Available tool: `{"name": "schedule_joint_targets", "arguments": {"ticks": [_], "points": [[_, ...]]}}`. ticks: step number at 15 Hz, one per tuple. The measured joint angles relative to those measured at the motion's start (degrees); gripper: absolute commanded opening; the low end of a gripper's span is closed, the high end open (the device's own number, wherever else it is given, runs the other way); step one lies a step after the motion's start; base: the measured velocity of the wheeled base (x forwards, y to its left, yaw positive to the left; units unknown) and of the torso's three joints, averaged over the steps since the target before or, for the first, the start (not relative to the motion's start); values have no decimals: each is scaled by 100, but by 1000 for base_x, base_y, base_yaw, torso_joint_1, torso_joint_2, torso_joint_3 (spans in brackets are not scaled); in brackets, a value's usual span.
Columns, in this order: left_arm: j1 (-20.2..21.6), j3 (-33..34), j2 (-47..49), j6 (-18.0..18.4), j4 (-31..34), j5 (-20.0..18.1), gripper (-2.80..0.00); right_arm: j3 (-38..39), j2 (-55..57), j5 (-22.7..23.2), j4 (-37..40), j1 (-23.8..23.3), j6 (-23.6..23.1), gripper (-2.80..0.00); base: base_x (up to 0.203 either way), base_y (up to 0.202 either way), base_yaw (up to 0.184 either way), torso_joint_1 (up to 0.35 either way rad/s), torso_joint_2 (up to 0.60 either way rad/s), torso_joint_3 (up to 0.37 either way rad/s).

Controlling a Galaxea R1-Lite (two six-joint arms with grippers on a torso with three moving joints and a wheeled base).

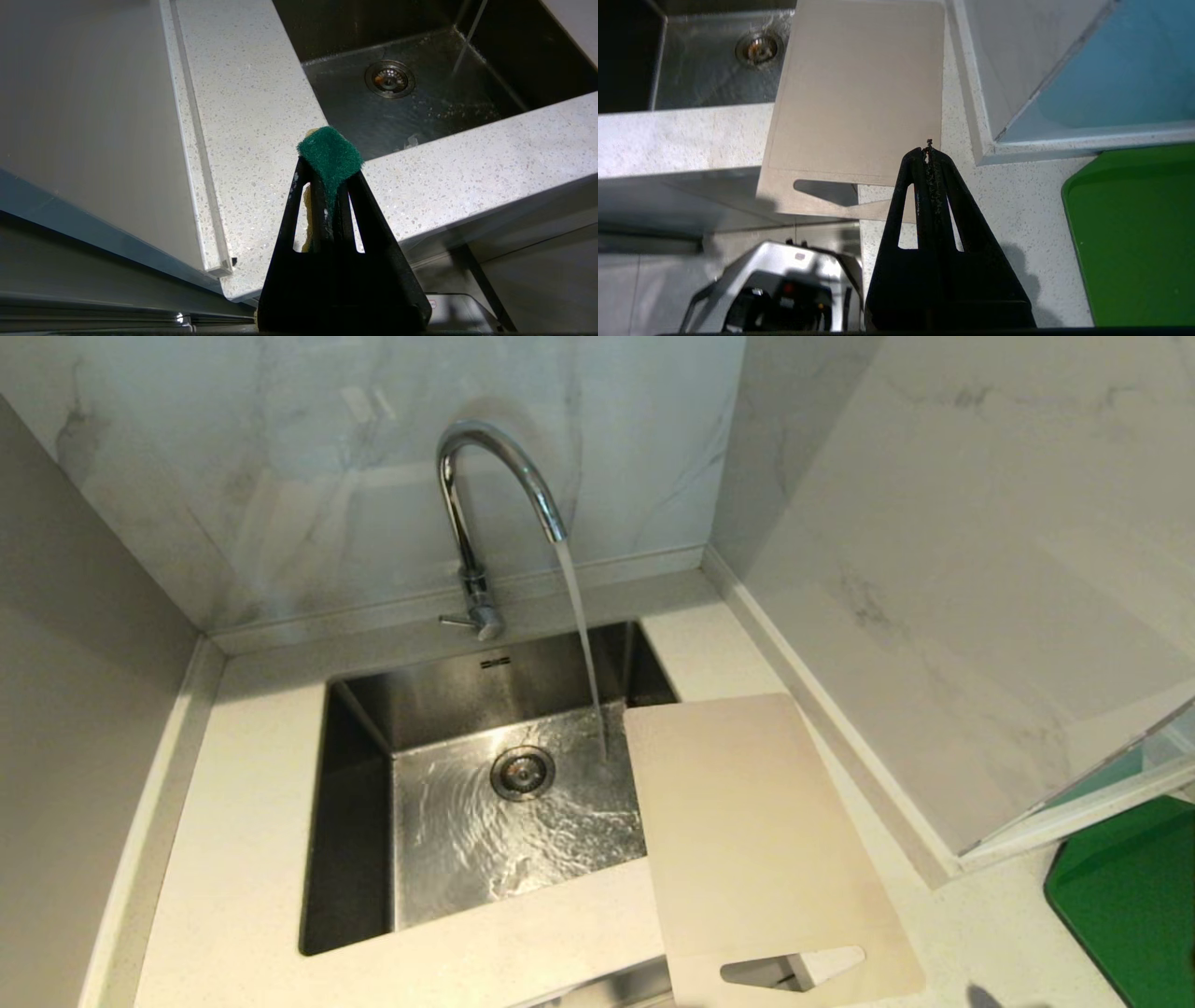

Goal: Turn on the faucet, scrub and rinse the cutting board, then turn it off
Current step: Pick up the cutting board

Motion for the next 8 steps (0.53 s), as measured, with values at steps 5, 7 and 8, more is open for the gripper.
{"name": "schedule_joint_targets", "arguments": {"ticks": [5,7,8], "points": [[5,0,0,0,-1,0,-280,-395,1421,318,69,22,-745,-280,0,0,0,0,0,0],[0,0,0,1,-1,1,-280,-383,1867,445,61,90,-1139,0,0,0,0,0,0,0],[0,0,0,-2,1,0,-280,-329,2052,458,41,156,-1423,0,0,0,0,0,0,0]]}}
